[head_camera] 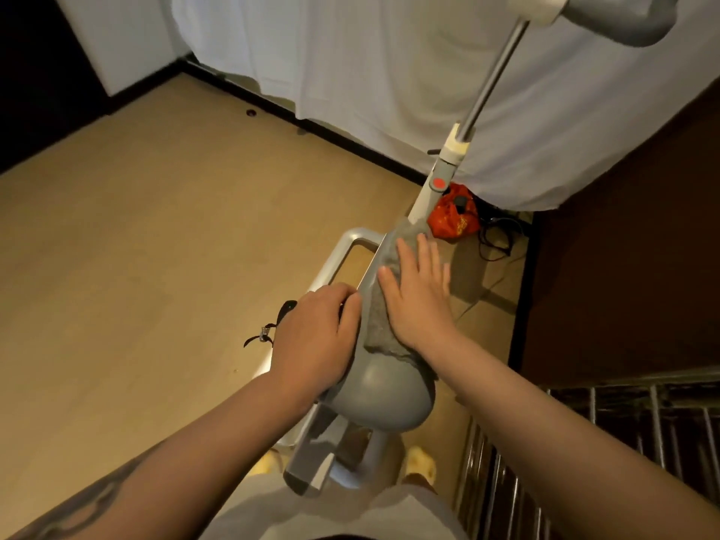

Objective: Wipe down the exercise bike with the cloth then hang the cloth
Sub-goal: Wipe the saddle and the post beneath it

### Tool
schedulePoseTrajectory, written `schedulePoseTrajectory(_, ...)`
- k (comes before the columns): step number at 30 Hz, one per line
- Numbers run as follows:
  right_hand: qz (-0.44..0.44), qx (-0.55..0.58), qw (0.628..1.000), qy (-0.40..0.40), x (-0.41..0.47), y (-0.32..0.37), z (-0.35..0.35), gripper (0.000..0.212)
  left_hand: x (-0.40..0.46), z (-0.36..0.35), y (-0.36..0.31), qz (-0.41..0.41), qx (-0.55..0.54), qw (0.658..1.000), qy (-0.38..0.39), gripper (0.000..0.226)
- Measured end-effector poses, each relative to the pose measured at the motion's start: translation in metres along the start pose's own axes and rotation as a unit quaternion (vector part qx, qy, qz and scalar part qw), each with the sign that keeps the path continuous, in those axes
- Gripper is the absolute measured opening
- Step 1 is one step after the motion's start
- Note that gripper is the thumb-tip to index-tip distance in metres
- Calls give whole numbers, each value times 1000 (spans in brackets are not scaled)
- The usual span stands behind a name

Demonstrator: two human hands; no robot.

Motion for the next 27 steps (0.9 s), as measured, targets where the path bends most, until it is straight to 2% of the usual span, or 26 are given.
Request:
schedulePoseTrajectory(1,75,-40,996,0,-1,0,2,54,1,1,-1,1,6,1000,-4,35)
schedulePoseTrajectory(3,177,-63,980,56,13,-4,14,53,3,1,-1,17,22,1000,-10,33)
schedulePoseTrajectory(6,251,-133,949,140,51,-12,33,51,2,-1,-1,65,40,997,-18,26)
schedulePoseTrajectory(8,321,-200,914,151,51,-8,28,49,-1,-2,-4,112,72,990,-46,31)
schedulePoseTrajectory(10,392,-203,883,158,35,-2,23,47,-4,-5,-9,158,105,978,-82,34)
schedulePoseTrajectory(12,447,-185,849,212,34,-3,27,50,-9,-13,-14,191,111,967,-124,36)
schedulePoseTrajectory(14,455,-186,834,249,56,-9,36,50,-17,-20,-20,199,104,959,-171,39)
schedulePoseTrajectory(17,419,-202,866,183,73,-11,39,61,-29,-29,-22,217,103,940,-242,36)
schedulePoseTrajectory(18,420,-224,865,161,63,-3,34,64,-33,-31,-22,226,92,934,-259,38)
schedulePoseTrajectory(20,477,-240,833,145,34,13,17,66,-39,-35,-22,242,60,926,-284,44)
schedulePoseTrajectory(23,530,-205,796,208,32,14,19,68,-45,-42,-23,245,41,922,-296,47)
schedulePoseTrajectory(25,484,-180,819,249,57,6,29,64,-47,-42,-24,229,12,920,-317,41)
schedulePoseTrajectory(27,439,-229,837,235,65,10,27,52,-51,-40,-21,222,-43,908,-352,35)
Point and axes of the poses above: each hand's wrist, its own x-axis towards the middle knuckle, its own z-axis out of the back of the hand, y = z × x, the point moved 4 cm from there along x, towards the middle knuckle, and after that the axes turned 9 degrees about y, right-handed, at the moved point
